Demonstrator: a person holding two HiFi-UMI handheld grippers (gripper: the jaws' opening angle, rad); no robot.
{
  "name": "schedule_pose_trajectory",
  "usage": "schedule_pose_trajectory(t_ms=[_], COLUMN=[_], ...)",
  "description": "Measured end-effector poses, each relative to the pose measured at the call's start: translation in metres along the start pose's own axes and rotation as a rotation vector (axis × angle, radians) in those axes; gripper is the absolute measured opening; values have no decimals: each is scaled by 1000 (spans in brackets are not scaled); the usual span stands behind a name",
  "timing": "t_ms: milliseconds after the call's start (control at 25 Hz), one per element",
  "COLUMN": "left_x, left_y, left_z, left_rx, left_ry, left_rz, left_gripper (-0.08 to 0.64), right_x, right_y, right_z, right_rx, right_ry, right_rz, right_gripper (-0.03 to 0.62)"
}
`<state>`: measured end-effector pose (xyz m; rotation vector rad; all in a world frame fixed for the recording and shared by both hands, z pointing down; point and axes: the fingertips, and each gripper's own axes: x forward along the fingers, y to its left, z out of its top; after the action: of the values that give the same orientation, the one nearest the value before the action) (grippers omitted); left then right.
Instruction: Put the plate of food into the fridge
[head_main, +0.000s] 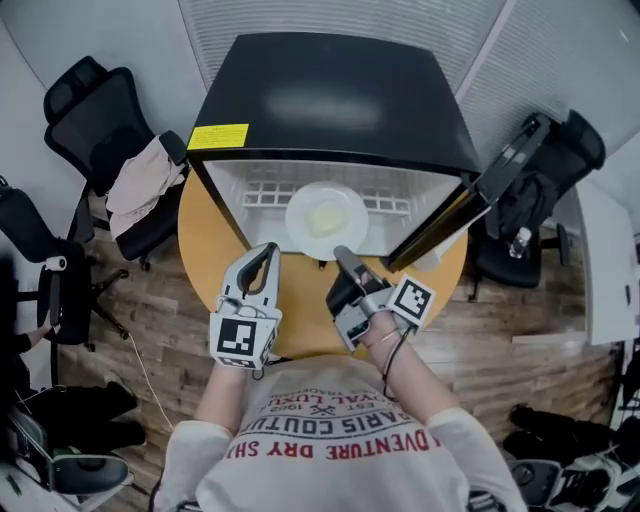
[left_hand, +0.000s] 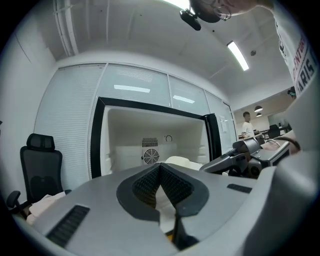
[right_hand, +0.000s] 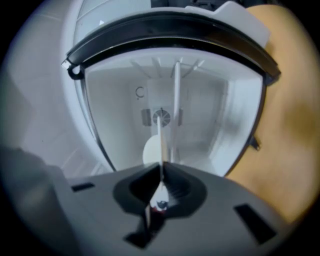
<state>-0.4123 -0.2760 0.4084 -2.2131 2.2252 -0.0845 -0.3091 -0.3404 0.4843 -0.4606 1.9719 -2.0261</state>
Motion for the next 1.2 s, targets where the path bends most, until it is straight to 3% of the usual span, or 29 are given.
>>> schedule_pose_trajectory(t_ms=[280, 600, 840, 1040, 1200], left_x=[18, 31, 42, 48, 51], left_y=[24, 40, 43, 43, 42], left_z=[-11, -24, -25, -27, -29], left_rx=[8, -49, -45, -45, -34], left_ry=[14, 36, 31, 31, 34], left_rz=[-81, -104, -122, -138, -150], left_gripper=[29, 30, 31, 31, 29], right_x=[34, 53, 65, 69, 69], right_y=[-10, -14, -15, -24, -25], right_z=[16, 35, 45, 48, 49], right_rx=[30, 51, 23, 36, 22], right_ry=[-111, -203, -214, -230, -231], right_rz=[-30, -37, -45, -68, -71], right_gripper=[40, 48, 58, 130, 144])
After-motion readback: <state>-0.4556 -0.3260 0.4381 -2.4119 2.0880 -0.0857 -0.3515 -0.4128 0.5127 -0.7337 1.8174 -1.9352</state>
